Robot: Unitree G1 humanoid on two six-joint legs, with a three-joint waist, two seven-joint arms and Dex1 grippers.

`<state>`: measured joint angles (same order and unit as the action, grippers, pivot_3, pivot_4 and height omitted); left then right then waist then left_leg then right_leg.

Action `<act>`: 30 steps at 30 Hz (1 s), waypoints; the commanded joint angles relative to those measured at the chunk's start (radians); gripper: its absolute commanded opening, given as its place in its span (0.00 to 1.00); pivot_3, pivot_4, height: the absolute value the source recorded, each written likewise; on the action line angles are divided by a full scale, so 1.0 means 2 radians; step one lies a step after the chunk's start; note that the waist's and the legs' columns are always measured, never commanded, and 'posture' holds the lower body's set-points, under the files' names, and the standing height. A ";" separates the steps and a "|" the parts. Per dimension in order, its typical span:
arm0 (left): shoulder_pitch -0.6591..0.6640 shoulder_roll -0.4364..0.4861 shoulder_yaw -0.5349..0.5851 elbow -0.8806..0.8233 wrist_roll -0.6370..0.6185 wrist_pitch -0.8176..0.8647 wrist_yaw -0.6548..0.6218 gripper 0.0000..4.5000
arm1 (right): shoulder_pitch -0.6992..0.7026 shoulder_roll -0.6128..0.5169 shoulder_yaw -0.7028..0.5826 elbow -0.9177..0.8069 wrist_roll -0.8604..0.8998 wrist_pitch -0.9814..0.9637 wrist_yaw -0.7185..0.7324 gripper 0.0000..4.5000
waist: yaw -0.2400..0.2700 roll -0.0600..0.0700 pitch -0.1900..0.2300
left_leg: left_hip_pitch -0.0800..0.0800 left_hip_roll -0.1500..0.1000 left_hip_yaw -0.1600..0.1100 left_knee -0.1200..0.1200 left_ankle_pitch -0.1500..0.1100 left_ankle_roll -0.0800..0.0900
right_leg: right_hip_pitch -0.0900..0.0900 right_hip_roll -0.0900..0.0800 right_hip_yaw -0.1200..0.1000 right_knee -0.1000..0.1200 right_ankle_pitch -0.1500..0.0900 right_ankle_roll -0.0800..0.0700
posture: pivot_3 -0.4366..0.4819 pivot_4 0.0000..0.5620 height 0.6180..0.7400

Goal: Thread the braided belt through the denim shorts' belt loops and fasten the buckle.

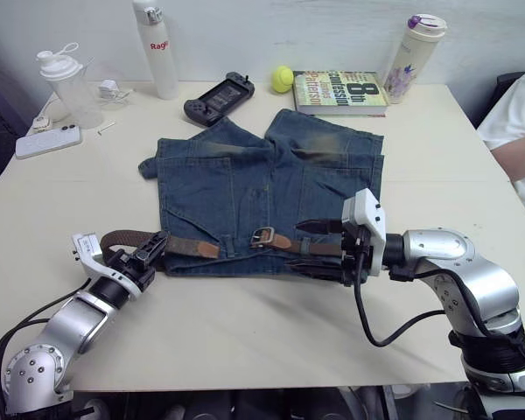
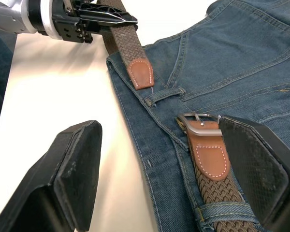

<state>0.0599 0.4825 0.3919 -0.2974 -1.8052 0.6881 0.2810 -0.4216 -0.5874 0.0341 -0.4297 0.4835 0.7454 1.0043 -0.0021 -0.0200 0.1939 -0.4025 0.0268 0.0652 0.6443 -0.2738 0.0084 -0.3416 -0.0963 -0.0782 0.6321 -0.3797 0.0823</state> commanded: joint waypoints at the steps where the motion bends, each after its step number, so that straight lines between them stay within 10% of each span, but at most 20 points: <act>1: -0.016 -0.009 -0.007 -0.012 0.022 -0.011 -0.001 0.00 | 0.002 -0.004 -0.007 -0.024 0.024 0.005 -0.011 0.91 | 0.000 0.000 0.000 | 0.000 0.000 0.000 0.000 0.000 0.000 | 0.000 0.000 0.000 0.000 0.000 0.000 | 0.48 0.27 1.00; 23: -0.079 -0.050 -0.065 0.037 0.088 0.017 0.010 0.00 | 0.007 -0.005 -0.004 -0.057 0.060 0.020 -0.077 0.91 | 0.002 0.000 0.000 | 0.000 0.000 0.000 0.000 0.000 0.000 | 0.000 0.000 0.000 0.000 0.000 0.001 | 0.48 0.27 1.00; 30: -0.035 -0.033 -0.038 -0.040 0.015 0.012 0.084 0.00 | -0.001 -0.009 0.000 -0.055 0.061 0.016 -0.081 0.91 | 0.000 0.000 0.000 | -0.001 0.000 0.000 0.000 0.000 0.000 | 0.000 0.000 0.000 -0.001 0.001 0.001 | 0.48 0.27 1.00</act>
<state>-0.0167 0.3990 0.2972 -0.2888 -1.7078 0.7177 0.4080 -0.4103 -0.5915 0.0346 -0.5088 0.5937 0.7888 0.8389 -0.0018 -0.0199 0.1941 -0.4038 0.0266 0.0649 0.6435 -0.2739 0.0083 -0.3418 -0.0961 -0.0789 0.6297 -0.3786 0.0842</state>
